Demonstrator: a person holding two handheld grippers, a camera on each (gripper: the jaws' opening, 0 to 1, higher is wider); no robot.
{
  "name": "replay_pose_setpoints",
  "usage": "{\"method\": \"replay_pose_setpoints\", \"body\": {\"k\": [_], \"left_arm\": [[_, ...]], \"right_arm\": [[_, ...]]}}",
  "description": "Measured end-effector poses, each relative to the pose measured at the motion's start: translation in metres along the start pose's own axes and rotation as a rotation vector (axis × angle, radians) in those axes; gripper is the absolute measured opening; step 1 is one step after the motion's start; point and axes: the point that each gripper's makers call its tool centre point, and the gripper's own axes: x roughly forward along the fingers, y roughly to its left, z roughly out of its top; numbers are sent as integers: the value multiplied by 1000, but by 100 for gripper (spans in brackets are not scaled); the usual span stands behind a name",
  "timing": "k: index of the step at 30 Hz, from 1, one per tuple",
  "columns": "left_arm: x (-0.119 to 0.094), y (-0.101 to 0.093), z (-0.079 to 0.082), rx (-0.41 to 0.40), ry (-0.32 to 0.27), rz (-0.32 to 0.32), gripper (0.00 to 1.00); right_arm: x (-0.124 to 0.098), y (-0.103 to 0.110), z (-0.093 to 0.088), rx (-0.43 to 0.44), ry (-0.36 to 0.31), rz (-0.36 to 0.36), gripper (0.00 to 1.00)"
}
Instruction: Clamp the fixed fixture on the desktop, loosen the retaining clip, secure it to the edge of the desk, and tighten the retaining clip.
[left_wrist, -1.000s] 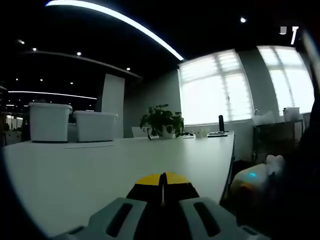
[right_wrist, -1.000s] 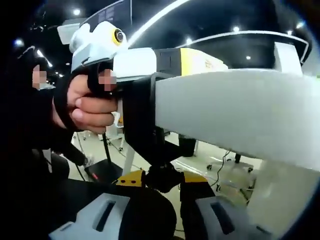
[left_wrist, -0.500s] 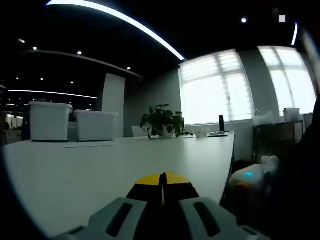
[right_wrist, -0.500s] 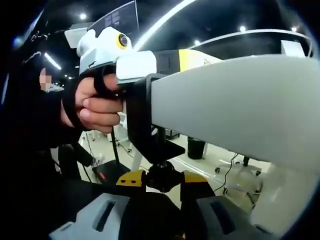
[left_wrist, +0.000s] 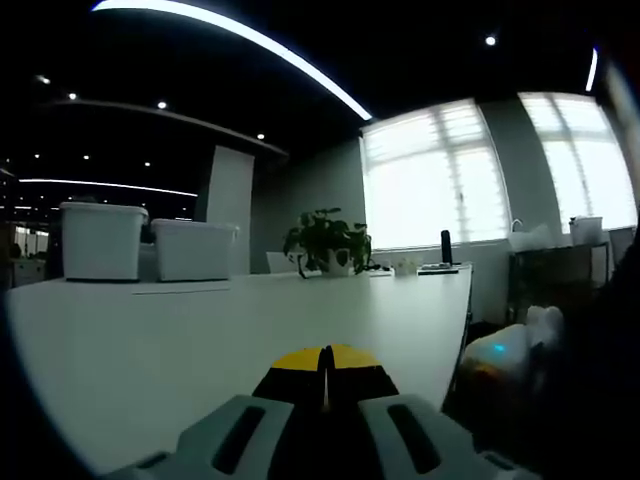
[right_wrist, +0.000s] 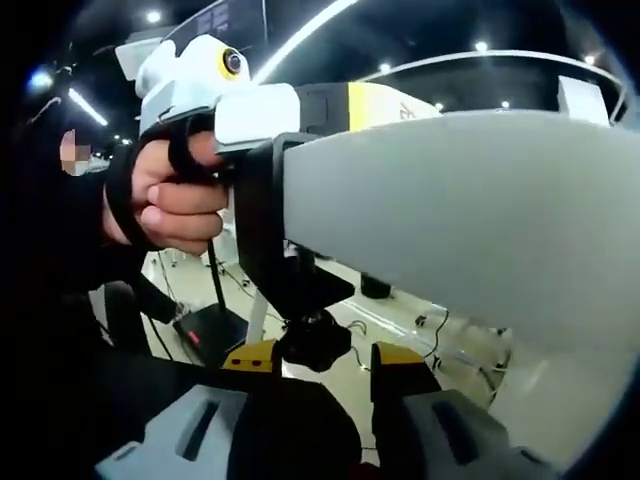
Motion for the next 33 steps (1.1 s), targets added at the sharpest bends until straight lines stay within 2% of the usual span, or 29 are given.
{"method": "replay_pose_setpoints", "body": {"k": [4,6,7,10,14,17,19,20,23,24,25,26,27,28,29,31,33], "left_arm": [[-2,-4,1,-7,2,-1,1],[-3,-8,1,-32,6,-29,3],[-4,-11,2,-57,7,-54,4],[-7,-16,6,-145,-3,-74,12],[-15,-29,5,-127,5,-118,17],[-27,-39,14,-127,-1,-150,27],[-34,-41,22,-126,-8,-150,39],[-33,-35,21,-128,-7,-150,44],[-46,-33,30,-116,2,-152,50],[-51,-32,32,-116,14,-154,54],[-58,-32,30,-133,55,-163,58],[-66,-26,28,-166,89,-125,66],[-72,-23,24,-160,140,-124,78],[-78,-19,19,-175,186,-102,86],[-87,-14,21,-161,181,-92,89],[-102,-2,27,-137,167,-53,90],[-113,6,30,-133,167,-34,95]], "right_arm": [[-3,2,-4,17,19,-14,35],[-5,0,-7,23,30,-20,36],[-7,0,-7,26,35,-24,36],[-14,4,-3,19,48,-29,38],[-21,0,-2,10,77,-45,42],[-28,3,-1,1,96,-54,47],[-33,5,0,-11,97,-59,47],[-36,5,0,-5,102,-78,48],[-44,4,1,11,114,-95,50],[-47,6,2,14,118,-94,50],[-50,7,2,10,130,-87,50],[-52,6,1,1,152,-86,51],[-53,7,2,-7,162,-81,55],[-54,4,4,-13,156,-78,59],[-54,0,5,-13,152,-75,63],[-55,-11,6,-9,163,-83,63],[-56,-17,8,-28,165,-70,62]]}}
